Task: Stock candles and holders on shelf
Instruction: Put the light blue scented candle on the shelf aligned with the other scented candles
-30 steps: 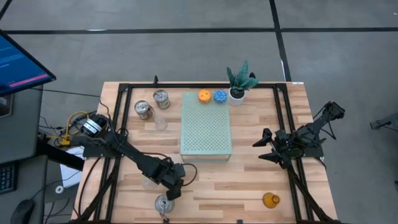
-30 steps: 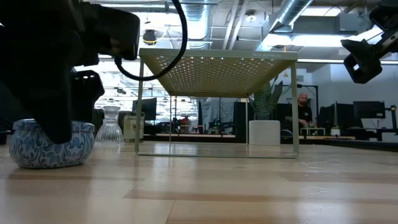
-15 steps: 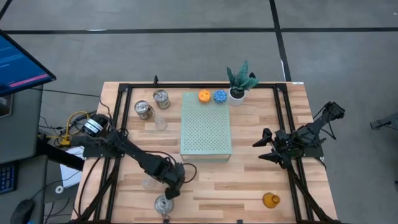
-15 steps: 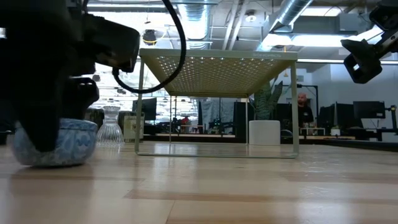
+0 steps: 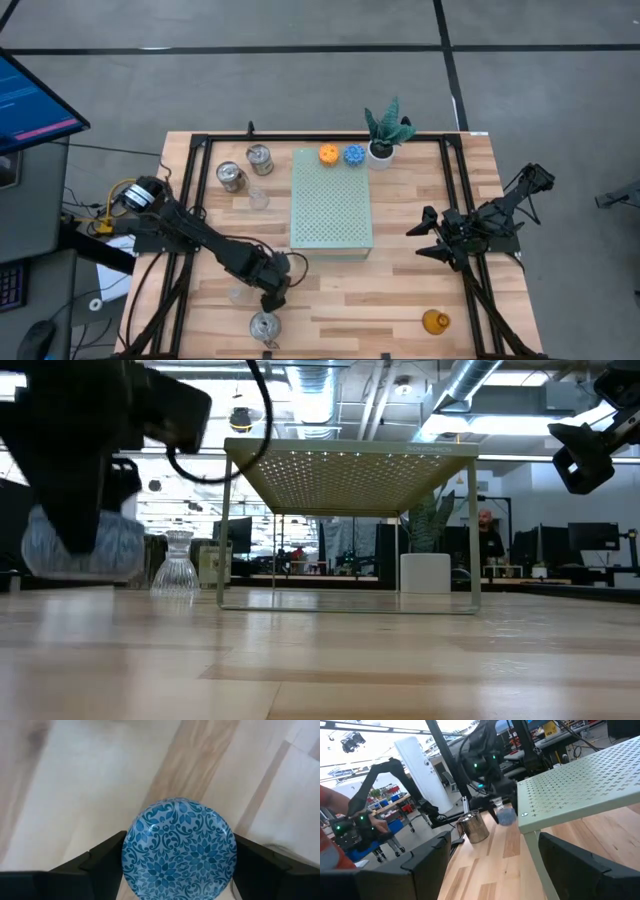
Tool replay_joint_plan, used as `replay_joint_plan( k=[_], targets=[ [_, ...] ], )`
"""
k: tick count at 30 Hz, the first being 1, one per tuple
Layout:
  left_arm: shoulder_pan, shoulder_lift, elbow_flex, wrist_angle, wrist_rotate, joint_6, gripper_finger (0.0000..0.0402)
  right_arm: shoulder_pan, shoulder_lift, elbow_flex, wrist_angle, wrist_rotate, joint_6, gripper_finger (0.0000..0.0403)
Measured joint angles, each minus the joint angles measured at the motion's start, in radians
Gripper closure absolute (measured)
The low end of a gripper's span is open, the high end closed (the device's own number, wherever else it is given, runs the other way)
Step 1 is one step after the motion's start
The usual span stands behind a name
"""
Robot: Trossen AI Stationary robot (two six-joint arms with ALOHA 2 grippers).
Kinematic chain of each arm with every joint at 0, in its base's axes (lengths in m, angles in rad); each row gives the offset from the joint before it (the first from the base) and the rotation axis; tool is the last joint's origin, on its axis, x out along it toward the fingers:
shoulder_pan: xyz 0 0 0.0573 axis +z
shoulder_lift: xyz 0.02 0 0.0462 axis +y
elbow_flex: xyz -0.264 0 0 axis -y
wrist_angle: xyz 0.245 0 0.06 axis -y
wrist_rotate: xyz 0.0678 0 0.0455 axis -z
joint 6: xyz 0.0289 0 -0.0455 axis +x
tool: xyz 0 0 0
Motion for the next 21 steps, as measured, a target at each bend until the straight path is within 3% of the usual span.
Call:
replay_joint_plan(
  k=[13,21],
  targets=[
    [0.007,-0.347,0.001,-0.101,-0.055,-0.216,0.0105,0.0,0.0,0.0,0.0,0.0,0.0,0.0111],
    [0.071,-0.546,0.003,-0.087,-0.201,-0.246,0.0105,0.0,0.0,0.0,0.0,0.0,0.0,0.0111]
  ],
)
